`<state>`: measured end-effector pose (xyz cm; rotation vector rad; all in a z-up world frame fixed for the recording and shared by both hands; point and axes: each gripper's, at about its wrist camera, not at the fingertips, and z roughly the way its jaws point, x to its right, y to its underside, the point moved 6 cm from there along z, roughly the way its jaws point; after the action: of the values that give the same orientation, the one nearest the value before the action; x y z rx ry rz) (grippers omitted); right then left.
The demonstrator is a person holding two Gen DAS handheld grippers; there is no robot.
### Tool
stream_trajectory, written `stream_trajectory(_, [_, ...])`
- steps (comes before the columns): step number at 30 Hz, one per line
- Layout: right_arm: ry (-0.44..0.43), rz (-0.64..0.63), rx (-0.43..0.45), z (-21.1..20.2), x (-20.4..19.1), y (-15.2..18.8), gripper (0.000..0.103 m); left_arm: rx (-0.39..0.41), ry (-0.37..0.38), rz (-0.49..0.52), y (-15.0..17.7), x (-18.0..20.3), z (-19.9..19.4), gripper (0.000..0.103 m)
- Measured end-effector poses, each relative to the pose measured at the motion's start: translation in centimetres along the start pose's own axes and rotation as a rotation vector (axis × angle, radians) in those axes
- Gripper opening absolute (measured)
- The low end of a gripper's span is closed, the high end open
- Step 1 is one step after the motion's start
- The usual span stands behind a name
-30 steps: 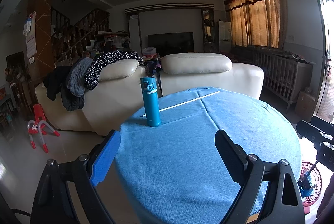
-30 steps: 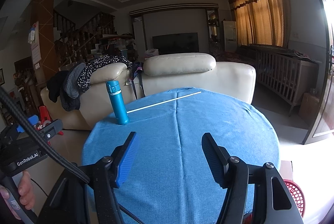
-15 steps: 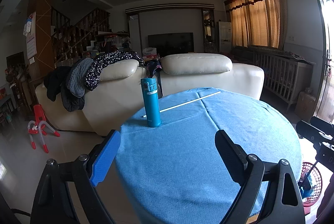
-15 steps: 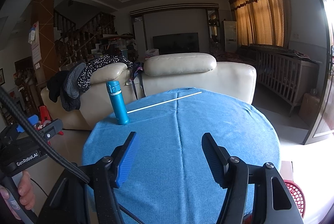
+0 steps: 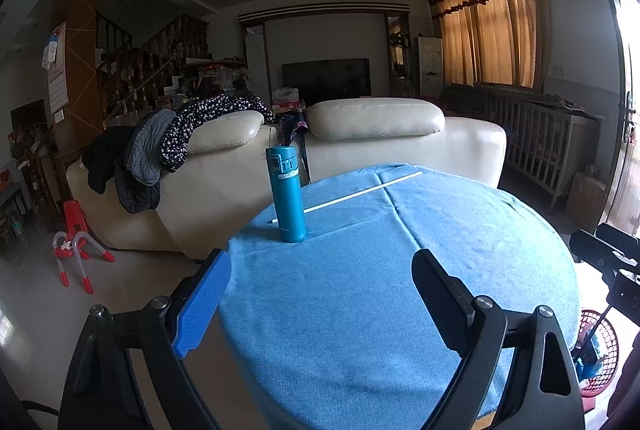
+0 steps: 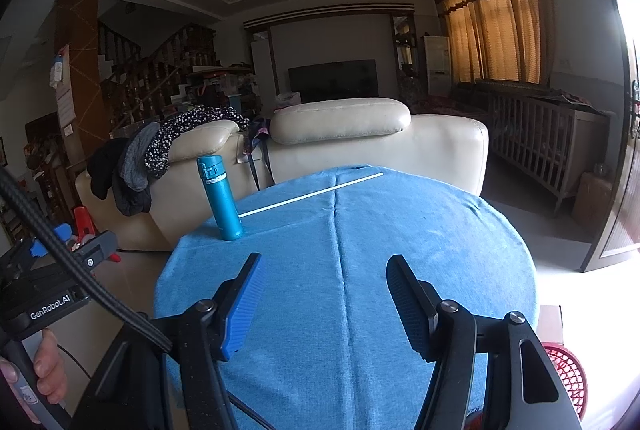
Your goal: Collect trash
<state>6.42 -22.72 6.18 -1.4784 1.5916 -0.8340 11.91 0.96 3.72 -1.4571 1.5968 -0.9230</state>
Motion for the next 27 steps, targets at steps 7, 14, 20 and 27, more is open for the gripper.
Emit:
stream_trajectory(7, [0.005,0.017,-0.007,0.5,0.9,0.1,0.066,-0.010,0.001,0.007,-0.2,0.5,0.4,0.092])
stream_trajectory(14, [0.008,0.025,-0.017,1.0,1.4,0.2,0.066,-0.015,0.004,0.010,-0.3,0.7,0.6,0.092])
stream_trajectory(20, [0.012,0.025,-0.020,1.7,1.5,0.0,0.066,-0.021,0.011,0.011,-0.3,1.0,0.9,0.092])
stream_trajectory(27, [0.020,0.034,-0.033,3.2,2.3,-0.1,0.066,-0.033,0.014,0.031,-0.5,1.9,2.7,0.092])
